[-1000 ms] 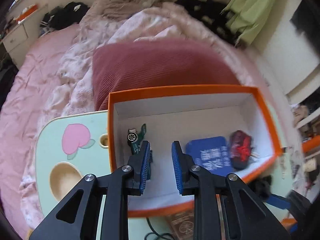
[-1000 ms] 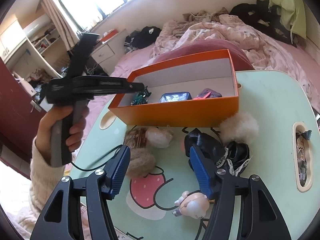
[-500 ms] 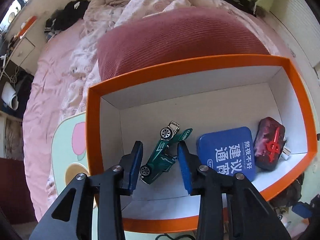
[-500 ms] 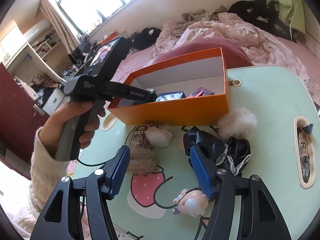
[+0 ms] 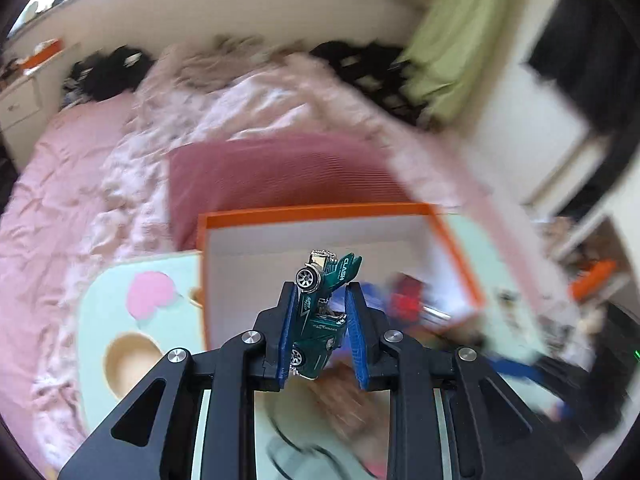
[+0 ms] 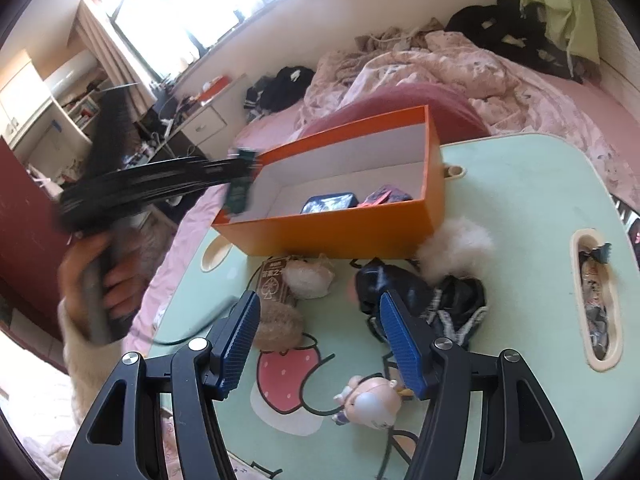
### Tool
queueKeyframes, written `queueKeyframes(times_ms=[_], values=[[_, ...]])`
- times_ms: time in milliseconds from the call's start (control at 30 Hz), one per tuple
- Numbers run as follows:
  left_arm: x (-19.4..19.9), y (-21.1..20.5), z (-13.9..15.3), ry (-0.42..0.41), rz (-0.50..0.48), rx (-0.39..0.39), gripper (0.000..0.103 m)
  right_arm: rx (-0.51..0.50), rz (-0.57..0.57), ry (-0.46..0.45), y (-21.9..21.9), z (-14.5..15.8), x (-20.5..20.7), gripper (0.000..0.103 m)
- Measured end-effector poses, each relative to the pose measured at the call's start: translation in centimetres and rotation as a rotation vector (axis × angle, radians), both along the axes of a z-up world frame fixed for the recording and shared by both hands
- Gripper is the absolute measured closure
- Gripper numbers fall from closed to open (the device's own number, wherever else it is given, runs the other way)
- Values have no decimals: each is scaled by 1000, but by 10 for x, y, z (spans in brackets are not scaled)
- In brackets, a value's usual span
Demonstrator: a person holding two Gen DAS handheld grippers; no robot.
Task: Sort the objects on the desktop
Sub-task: 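Grasp the green toy car with the left gripper and place it on the table, then grasp the blue tin in the orange box with the right gripper, set it on the table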
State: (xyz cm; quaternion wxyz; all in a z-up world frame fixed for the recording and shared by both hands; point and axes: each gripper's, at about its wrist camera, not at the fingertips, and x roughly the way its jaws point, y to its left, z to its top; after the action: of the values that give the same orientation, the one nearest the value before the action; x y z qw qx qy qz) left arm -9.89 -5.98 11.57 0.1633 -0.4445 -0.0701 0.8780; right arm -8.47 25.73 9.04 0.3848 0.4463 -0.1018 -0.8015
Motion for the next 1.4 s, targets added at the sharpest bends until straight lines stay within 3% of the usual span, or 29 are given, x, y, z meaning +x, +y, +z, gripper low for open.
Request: queueKeyframes(times_ms=[67,167,300,400,567,633,733,933,1033,1167,1267,1367,1400], values=[[30,8,4,5,-67,29,78,3,-12,6,4,1,2,41],[64,22,-15,-50,-139,78,78,-8,-25,7,10,2,3,41],[77,43,-47,-88,-184,148,78,-18,-40,3,16,3,1,41],[77,51,-51,-72,-183,225,76,-22,-50,0,20,3,1,41],[88,37,-46,-18,-118,244,38,-18,-53,11,21,5,-1,41],[98,25,-47,-2,-82,194,34,-11,-37,20,15,13,-7,41],[112,15,-55,-5,-31,54,33,11,-1,18,-6,29,-27,41],[130,3,-77,-45,28,-103,33,123,93,-143,-85,28,-92,41],[127,2,-83,-56,37,-109,33,211,141,-254,-127,3,-114,41],[127,-2,-82,-54,39,-71,33,382,53,-296,-148,-26,-138,42],[129,-6,-81,-47,44,-59,33,442,87,-352,-162,-43,-148,39],[127,-6,-84,-55,37,-40,33,516,127,-317,-181,-44,-144,24],[127,-5,-86,-58,38,-41,33,557,132,-277,-188,-44,-142,24]])
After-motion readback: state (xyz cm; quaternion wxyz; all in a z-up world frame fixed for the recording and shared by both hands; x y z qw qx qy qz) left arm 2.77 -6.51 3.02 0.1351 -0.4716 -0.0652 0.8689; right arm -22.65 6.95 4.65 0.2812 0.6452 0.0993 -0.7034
